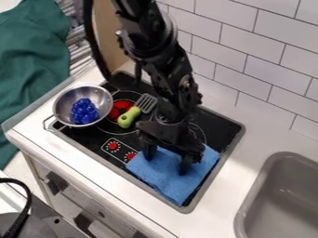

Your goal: Move the towel from the bottom to the top

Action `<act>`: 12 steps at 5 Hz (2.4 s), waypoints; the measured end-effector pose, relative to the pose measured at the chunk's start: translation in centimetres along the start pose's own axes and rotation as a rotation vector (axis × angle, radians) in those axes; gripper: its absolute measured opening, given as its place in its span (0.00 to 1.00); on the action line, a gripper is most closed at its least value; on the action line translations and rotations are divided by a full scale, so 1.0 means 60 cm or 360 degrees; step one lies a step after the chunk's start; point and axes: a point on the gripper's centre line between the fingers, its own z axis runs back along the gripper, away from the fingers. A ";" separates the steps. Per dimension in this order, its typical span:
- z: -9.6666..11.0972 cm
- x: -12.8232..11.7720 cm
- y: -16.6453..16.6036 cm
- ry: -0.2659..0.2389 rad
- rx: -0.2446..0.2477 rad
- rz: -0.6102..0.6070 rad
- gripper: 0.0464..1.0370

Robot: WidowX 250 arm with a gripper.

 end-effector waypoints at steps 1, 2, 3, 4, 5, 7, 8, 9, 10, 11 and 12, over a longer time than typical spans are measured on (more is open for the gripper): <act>-0.007 0.004 -0.004 0.0014 -0.0007 0.0015 0.97; -0.010 0.022 -0.010 0.0021 -0.0011 0.0029 0.97; -0.014 0.064 -0.021 -0.0010 -0.0044 0.0101 0.97; -0.016 0.101 -0.031 -0.0049 -0.0067 0.0158 0.97; -0.018 0.125 -0.037 -0.0075 -0.0079 0.0214 0.97; -0.019 0.149 -0.040 -0.0076 -0.0084 0.0225 0.97; -0.013 0.150 -0.036 -0.0085 -0.0053 0.0195 0.97; 0.000 0.143 -0.028 -0.0079 0.0000 0.0209 0.96; 0.031 0.146 -0.026 -0.0090 0.0040 0.0224 0.96; 0.053 0.154 -0.029 -0.0085 0.0052 0.0233 0.96; 0.077 0.159 -0.040 -0.0111 0.0033 0.0238 0.96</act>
